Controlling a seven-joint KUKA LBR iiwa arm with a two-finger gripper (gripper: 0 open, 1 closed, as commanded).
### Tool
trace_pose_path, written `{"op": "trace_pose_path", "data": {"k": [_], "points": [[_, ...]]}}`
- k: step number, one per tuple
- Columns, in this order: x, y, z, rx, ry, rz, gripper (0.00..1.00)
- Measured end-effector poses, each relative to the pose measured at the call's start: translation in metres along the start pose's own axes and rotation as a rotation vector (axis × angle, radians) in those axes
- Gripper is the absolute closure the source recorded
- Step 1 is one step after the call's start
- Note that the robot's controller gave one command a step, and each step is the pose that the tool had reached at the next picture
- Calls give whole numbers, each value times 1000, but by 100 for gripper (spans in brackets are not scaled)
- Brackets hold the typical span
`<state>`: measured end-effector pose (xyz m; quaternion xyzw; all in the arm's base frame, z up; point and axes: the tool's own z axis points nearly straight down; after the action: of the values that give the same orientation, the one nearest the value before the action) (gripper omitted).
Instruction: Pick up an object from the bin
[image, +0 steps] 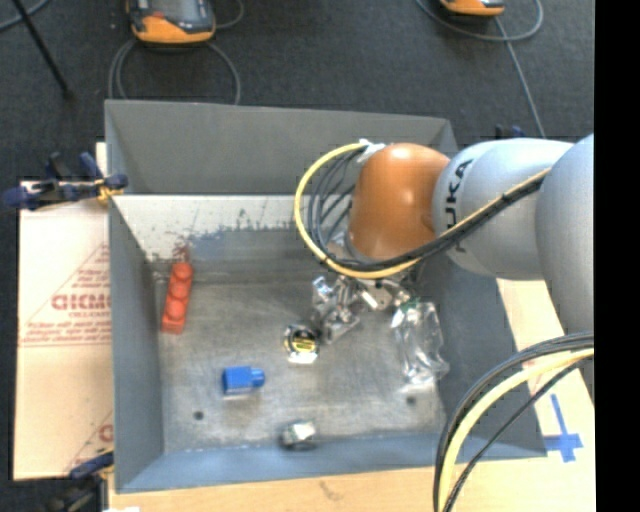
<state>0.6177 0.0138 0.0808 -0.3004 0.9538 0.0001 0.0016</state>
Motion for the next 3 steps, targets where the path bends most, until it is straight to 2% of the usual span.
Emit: {"op": "trace_pose_path", "data": {"k": [1, 2, 3], "points": [[0, 0, 0, 0, 0, 0, 0], [-4, 36, -2, -1, 2, -82, 0], [-4, 34, -2, 0, 1, -81, 100]]}}
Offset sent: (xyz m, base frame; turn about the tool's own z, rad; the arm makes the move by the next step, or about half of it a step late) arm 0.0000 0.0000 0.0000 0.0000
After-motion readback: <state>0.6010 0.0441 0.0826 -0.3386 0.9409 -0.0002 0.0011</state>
